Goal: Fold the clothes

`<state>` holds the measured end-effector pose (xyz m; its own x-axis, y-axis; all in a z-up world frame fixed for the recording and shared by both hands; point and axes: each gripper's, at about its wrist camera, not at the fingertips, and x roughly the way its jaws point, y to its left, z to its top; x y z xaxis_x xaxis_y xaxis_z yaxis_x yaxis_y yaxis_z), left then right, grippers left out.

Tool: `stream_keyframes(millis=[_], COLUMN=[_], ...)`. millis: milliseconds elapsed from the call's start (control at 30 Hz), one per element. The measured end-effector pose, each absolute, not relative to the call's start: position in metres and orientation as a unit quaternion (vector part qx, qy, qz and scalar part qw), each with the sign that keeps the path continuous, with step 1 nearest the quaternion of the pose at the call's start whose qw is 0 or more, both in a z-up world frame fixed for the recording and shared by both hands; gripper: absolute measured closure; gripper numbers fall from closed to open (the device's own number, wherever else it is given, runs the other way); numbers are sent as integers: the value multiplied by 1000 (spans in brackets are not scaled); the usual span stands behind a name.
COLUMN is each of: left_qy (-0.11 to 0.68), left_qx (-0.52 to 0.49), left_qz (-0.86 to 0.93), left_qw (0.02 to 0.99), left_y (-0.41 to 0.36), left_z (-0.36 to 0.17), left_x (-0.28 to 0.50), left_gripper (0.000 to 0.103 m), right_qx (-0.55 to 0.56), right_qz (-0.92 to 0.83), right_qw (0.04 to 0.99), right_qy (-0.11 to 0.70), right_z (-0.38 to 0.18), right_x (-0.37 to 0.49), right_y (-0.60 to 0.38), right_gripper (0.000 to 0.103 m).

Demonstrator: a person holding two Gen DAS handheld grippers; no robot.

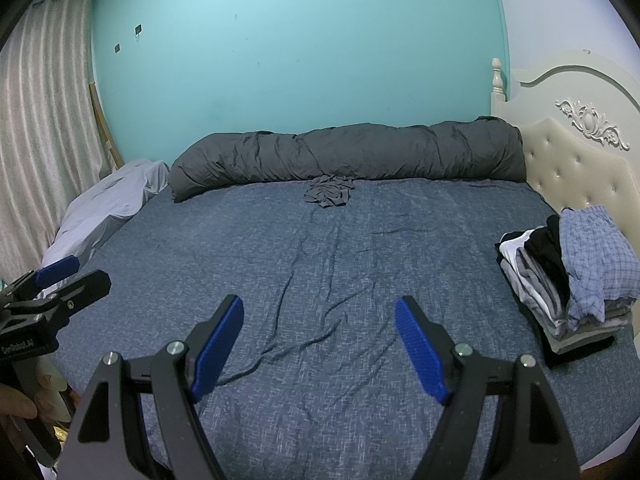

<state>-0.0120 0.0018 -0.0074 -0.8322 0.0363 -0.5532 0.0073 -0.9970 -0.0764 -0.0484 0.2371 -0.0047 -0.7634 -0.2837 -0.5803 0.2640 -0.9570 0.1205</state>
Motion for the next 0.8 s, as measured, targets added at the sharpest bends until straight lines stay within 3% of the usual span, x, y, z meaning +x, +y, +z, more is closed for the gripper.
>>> stream_keyframes(millis=[433, 800], left_qy=[-53, -72], left_qx=[-307, -348], left_qz=[950, 934], left_qw=[1, -23], left_y=[-7, -37], left_z=[-32, -106], left_x=[-48, -154], left_gripper=[0, 0], right_qx=[343, 385], right_qz=[-928, -910], right_qw=[144, 152], right_qy=[-12, -5], right_z=[-37, -114], right_x=[-91, -201], right_y=[231, 219], right_gripper=[24, 24])
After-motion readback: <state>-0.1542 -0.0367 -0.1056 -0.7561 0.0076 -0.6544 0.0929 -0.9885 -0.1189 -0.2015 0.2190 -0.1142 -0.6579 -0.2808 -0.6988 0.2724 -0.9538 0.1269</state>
